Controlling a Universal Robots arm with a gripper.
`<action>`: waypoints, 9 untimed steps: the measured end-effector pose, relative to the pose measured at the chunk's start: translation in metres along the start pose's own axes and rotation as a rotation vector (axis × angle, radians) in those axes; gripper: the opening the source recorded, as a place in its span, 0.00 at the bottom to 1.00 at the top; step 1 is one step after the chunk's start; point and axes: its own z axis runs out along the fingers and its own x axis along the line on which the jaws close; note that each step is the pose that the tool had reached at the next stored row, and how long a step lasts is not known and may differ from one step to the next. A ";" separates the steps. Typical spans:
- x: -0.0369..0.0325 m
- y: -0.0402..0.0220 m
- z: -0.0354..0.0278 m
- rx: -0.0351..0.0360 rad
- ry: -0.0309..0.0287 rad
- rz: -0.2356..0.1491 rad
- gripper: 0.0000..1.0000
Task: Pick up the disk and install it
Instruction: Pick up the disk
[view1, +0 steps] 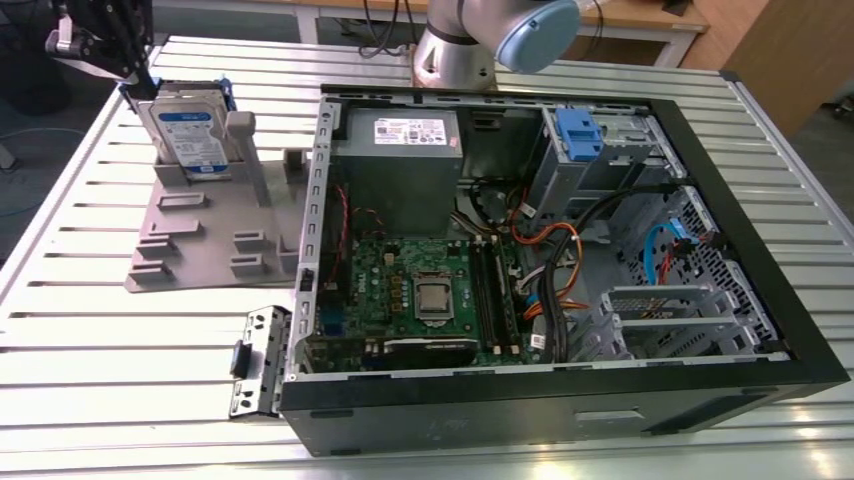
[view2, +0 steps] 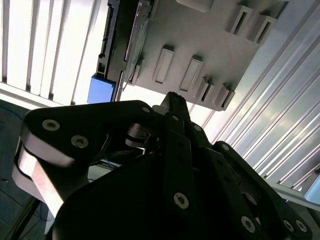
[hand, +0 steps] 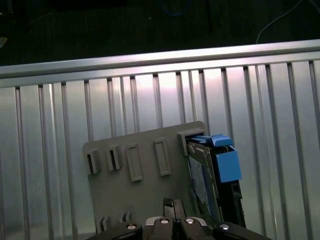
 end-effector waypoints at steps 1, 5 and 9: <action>0.0000 0.0000 0.0000 0.0000 0.0000 0.000 0.10; 0.0000 0.0000 0.0000 0.0001 0.0000 0.000 0.11; 0.0000 0.0000 0.0000 0.0000 0.0000 -0.001 0.23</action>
